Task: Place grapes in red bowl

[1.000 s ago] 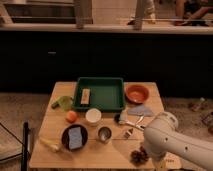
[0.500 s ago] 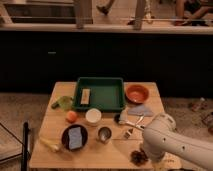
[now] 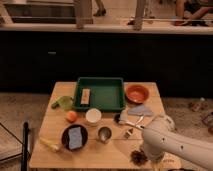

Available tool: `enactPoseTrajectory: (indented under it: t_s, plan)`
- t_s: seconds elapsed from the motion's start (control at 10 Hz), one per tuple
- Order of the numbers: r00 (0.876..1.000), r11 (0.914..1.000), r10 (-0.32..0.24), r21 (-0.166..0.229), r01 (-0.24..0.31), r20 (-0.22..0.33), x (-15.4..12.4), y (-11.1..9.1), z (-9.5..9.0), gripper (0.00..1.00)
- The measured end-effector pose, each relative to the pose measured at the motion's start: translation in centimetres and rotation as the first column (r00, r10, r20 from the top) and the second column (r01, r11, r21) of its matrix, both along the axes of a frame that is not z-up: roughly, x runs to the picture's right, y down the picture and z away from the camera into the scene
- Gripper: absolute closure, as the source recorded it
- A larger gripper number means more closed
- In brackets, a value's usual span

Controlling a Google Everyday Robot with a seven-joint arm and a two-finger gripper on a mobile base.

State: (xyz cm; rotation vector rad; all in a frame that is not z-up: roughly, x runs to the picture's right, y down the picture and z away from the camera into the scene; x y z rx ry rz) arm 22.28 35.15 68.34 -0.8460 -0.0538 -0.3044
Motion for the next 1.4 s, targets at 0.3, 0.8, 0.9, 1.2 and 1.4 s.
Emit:
enactPoseTrajectory:
  t_s: [0.3, 0.8, 0.9, 1.2, 1.4]
  plan:
    - [0.998, 0.9993, -0.036, 0.015, 0.035, 0.046, -0.8, -0.3, 0.2, 0.20]
    - [0.980, 0.9952, -0.090, 0.055, 0.081, 0.177, -2.2, -1.5, 1.1, 0.20]
    - [0.978, 0.9957, -0.079, 0.064, 0.067, 0.193, -2.0, -1.7, 1.4, 0.20]
    - [0.970, 0.9960, -0.048, 0.085, 0.028, 0.237, -1.5, -1.9, 2.1, 0.20]
    - [0.963, 0.9964, -0.028, 0.085, 0.006, 0.267, -1.5, -1.9, 3.0, 0.20]
